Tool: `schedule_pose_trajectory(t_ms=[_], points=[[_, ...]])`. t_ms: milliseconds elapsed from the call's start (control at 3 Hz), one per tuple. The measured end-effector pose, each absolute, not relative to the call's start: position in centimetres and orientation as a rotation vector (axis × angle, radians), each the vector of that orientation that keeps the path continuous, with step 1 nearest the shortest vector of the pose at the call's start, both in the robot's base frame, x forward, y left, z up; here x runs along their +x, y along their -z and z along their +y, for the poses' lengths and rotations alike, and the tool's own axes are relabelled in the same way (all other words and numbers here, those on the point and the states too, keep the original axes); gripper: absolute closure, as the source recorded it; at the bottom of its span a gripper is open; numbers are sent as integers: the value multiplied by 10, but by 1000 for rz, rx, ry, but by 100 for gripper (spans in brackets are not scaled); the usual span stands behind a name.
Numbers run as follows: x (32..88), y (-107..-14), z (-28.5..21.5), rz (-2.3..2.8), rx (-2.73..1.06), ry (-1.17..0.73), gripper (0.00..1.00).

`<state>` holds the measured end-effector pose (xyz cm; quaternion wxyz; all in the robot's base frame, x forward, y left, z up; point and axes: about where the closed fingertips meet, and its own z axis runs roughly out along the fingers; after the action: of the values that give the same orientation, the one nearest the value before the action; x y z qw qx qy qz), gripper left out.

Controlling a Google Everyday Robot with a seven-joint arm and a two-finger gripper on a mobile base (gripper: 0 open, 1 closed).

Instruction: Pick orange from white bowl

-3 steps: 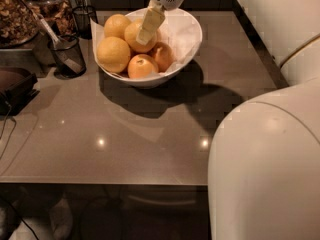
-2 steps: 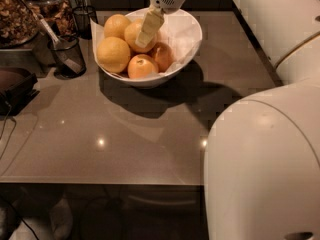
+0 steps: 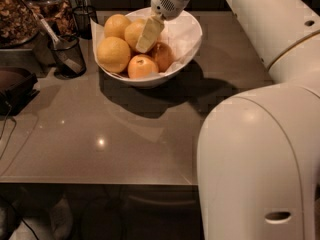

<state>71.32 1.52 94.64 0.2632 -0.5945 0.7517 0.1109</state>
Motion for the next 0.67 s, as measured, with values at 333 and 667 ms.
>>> schedule_pose_trajectory(t_ms=[333, 667], points=[[716, -943, 16, 2041, -1619, -309, 32], [718, -943, 17, 2043, -1629, -318, 33]])
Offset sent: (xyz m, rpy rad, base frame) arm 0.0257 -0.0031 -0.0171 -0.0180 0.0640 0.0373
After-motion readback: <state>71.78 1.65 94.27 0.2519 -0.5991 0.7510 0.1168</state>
